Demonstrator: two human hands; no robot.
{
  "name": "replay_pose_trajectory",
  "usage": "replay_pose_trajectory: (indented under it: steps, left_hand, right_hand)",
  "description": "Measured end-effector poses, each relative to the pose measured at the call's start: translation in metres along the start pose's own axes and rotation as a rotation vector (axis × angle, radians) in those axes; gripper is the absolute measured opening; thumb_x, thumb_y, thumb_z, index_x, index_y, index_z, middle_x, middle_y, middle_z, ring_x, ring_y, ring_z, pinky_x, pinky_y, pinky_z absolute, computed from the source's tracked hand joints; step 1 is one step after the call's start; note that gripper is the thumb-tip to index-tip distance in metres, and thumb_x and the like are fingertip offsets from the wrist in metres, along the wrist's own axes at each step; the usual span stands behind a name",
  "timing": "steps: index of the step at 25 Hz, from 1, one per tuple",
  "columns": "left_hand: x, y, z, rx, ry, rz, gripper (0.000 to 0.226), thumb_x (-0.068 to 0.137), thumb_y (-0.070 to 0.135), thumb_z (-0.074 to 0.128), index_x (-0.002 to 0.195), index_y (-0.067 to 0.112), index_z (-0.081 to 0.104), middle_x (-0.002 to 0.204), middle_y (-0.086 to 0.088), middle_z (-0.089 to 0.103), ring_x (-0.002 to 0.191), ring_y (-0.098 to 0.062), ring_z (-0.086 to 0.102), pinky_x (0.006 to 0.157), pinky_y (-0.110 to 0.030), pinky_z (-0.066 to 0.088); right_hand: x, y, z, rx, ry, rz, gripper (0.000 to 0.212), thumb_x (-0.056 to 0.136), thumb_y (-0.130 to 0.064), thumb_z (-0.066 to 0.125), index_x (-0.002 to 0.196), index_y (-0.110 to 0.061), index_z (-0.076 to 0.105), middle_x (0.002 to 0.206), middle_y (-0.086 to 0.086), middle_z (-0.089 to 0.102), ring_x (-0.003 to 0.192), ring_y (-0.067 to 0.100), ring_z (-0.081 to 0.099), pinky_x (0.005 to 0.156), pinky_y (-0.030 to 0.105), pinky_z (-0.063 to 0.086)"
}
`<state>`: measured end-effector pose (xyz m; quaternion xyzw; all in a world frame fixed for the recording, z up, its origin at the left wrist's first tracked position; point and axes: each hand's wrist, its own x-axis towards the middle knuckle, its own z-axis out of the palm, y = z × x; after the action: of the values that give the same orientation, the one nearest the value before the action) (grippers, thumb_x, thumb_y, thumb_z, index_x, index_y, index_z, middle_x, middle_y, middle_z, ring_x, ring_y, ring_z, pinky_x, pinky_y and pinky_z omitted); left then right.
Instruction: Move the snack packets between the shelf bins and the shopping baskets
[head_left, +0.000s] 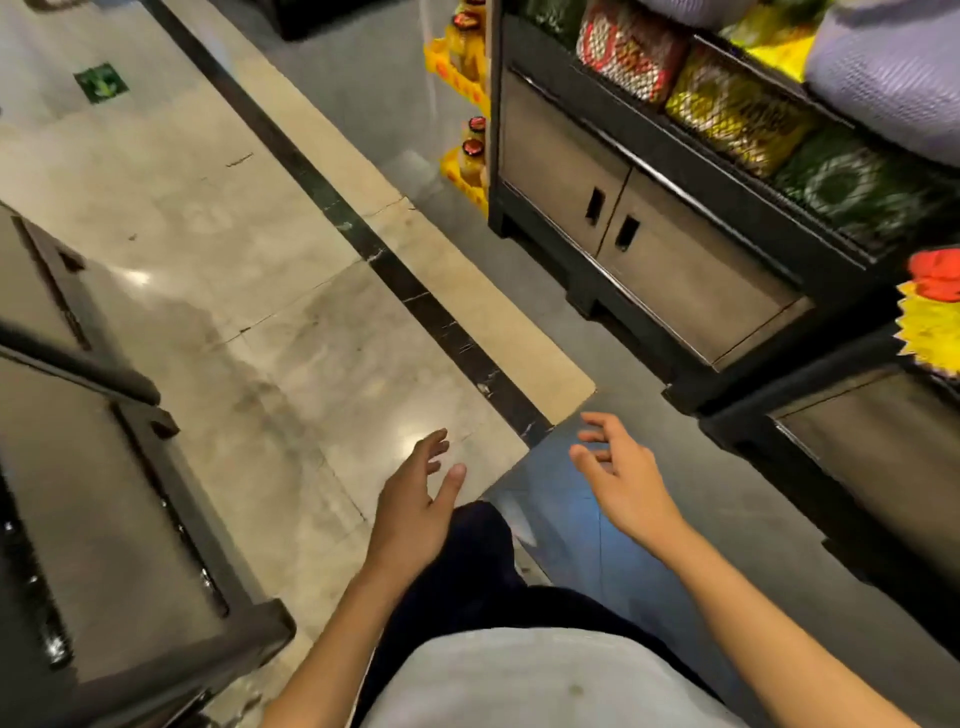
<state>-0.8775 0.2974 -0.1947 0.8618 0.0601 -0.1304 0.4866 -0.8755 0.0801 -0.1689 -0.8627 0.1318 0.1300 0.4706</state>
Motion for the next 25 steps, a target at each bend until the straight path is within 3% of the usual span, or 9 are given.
replay_pose_trajectory:
  steps: [3,7,12,16,20,25]
  left_hand:
    - [0.054,0.026,0.012,0.046,-0.054,0.032,0.040,0.096,0.031,0.050,0.135,0.027,0.044,0.131,0.008,0.054,0.116,-0.011,0.053,0.092,-0.022,0.038]
    - [0.148,0.072,0.040,0.079,-0.156,0.139,0.039,0.095,0.031,0.051,0.134,0.029,0.044,0.129,0.013,0.053,0.119,-0.012,0.053,0.093,-0.024,0.041]
    - [0.288,0.175,0.089,0.119,-0.387,0.361,0.038,0.095,0.030,0.051,0.133,0.027,0.045,0.131,0.006,0.055,0.117,-0.012,0.053,0.097,-0.030,0.046]
    - [0.363,0.268,0.131,0.106,-0.547,0.599,0.034,0.094,0.032,0.052,0.128,0.024,0.050,0.119,0.008,0.059,0.112,-0.011,0.058,0.098,-0.034,0.046]
    - [0.403,0.361,0.175,0.015,-0.582,0.798,0.041,0.087,0.038,0.048,0.124,0.022,0.055,0.116,0.012,0.061,0.106,-0.004,0.059,0.096,-0.031,0.046]
    - [0.443,0.474,0.210,-0.117,-0.412,1.101,0.040,0.091,0.041,0.043,0.120,0.017,0.058,0.116,0.008,0.063,0.105,-0.005,0.059,0.092,-0.019,0.043]
  right_hand:
    - [0.042,0.005,-0.023,0.071,0.067,0.061,0.039,0.094,-0.019,0.052,0.132,-0.013,0.044,0.111,-0.001,0.055,0.092,0.015,0.058,0.086,0.032,0.048]
    - [0.101,0.012,-0.054,0.158,0.197,0.148,0.037,0.094,-0.017,0.054,0.129,-0.015,0.046,0.114,0.002,0.056,0.091,0.015,0.058,0.083,0.027,0.046]
    - [0.168,-0.005,-0.124,0.268,0.506,0.253,0.032,0.094,-0.016,0.053,0.125,-0.021,0.048,0.114,-0.003,0.057,0.091,0.008,0.057,0.079,0.017,0.040]
    - [0.201,-0.023,-0.183,0.336,0.727,0.254,0.030,0.094,-0.016,0.053,0.117,-0.033,0.045,0.114,-0.007,0.057,0.094,-0.002,0.057,0.089,0.023,0.045]
    - [0.232,-0.045,-0.259,0.362,0.961,0.133,0.032,0.092,-0.009,0.055,0.113,-0.031,0.049,0.108,-0.010,0.059,0.090,-0.008,0.058,0.079,0.006,0.042]
    - [0.255,-0.074,-0.374,0.245,1.106,-0.136,0.024,0.091,-0.019,0.056,0.105,-0.038,0.053,0.106,-0.014,0.063,0.092,-0.003,0.060,0.080,0.011,0.045]
